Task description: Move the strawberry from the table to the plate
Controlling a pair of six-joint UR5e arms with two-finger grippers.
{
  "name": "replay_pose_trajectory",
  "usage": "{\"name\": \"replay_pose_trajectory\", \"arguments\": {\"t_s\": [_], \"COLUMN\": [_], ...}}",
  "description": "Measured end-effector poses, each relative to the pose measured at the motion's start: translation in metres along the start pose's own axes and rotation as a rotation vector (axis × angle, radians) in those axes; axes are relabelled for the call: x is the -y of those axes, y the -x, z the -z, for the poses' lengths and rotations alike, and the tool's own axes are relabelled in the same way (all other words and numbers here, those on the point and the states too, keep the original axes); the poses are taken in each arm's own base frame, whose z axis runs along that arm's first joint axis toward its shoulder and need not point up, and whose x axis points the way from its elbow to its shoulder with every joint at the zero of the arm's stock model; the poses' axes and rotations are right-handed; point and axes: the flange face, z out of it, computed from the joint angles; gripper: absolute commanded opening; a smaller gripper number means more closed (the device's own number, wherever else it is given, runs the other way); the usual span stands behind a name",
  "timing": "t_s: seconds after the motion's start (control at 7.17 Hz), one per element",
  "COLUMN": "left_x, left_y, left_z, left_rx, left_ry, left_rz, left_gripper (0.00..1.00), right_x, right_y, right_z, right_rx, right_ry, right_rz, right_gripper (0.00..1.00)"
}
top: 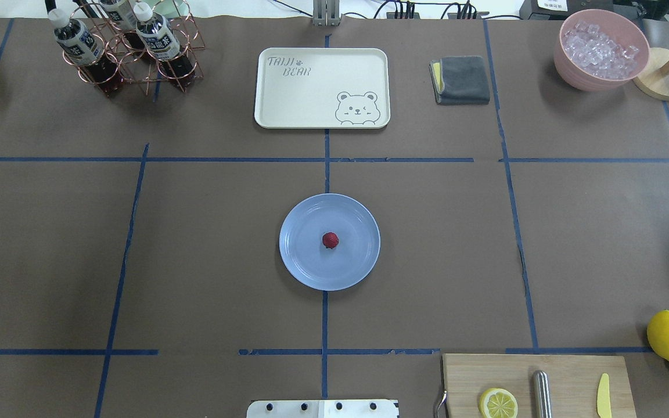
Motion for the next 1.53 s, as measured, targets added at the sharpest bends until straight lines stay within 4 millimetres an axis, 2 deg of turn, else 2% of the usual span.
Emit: {"name": "replay_pose_trajectory", "arguments": {"t_s": [0.7, 1.53], "left_x": [-0.026, -0.026], "left_y": [0.025, 0.025], "left_z": [-0.003, -0.001], "left_rx": [-0.009, -0.008], "left_ry": [0.009, 0.003], "left_rz": [0.063, 0.064], "left_gripper": [1.00, 1.00], "right_x": [0.000, 0.003], "right_y": [0.000, 0.006], "right_z": [0.000, 0.006], "right_rx": [0.001, 0.002], "right_ry": [-0.002, -0.013], "right_rz": [-0.002, 0.009], "right_gripper": [1.00, 1.00]}}
